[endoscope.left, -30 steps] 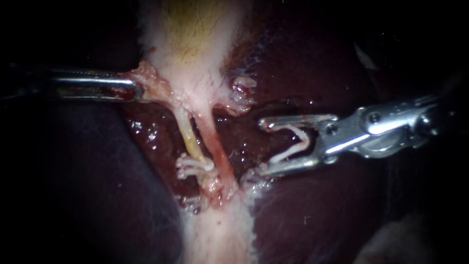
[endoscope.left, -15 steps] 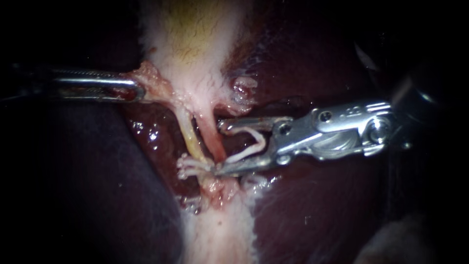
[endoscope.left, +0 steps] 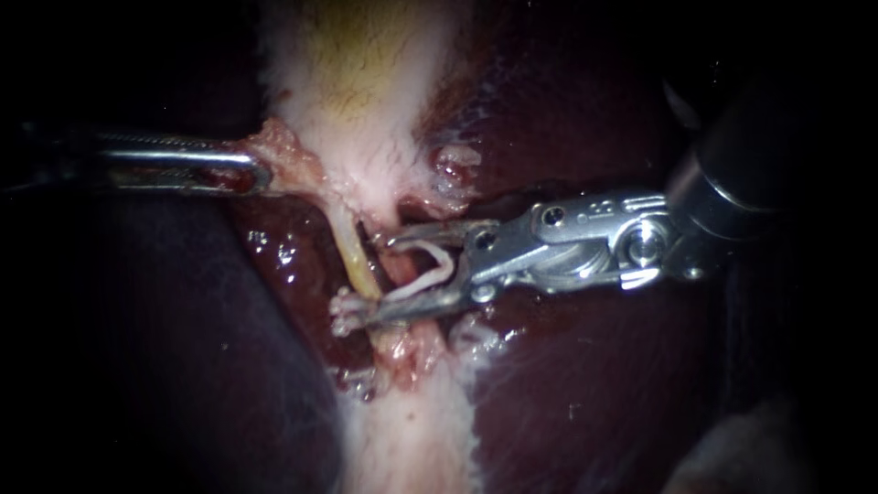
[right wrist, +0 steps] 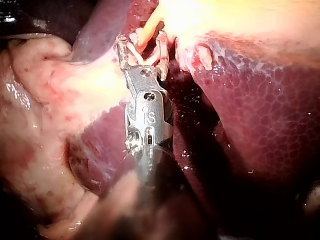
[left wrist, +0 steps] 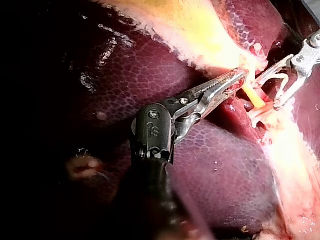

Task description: Clipping third clip left tube

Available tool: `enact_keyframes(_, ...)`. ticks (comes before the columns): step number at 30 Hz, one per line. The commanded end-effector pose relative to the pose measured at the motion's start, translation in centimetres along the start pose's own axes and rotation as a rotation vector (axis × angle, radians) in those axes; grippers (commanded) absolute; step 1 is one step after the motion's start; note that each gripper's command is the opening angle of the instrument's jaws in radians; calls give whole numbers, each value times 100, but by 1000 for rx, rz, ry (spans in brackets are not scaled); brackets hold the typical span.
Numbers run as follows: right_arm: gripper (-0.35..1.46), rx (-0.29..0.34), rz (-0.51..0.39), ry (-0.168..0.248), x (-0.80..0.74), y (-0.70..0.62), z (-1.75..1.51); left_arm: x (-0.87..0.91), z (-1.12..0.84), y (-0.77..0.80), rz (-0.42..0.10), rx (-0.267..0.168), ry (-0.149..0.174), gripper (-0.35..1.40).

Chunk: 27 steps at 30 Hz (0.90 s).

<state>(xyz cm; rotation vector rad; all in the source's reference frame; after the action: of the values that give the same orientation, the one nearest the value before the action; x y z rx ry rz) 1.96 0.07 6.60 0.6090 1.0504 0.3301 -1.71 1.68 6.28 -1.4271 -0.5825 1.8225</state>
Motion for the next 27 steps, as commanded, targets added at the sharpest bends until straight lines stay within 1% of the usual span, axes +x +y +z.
enact_keyframes(1, 50, -1, 0, 0, 0, 2, 1, 0, 0, 0, 0, -1, 0, -35)
enact_keyframes(6, 50, -4, 2, 0, 2, 12, 10, 0, 0, 0, 0, -1, 0, -35)
enact_keyframes(12, 50, 13, 4, -4, 9, 17, 24, 0, 0, 0, 0, -1, 0, -35)
enact_keyframes(17, 50, 10, 5, -1, 11, 19, 30, 0, 0, 0, 0, -1, 0, -35)
enact_keyframes(27, 50, 28, 8, 36, 17, 23, 42, 0, 1, 0, 0, -1, 0, -35)
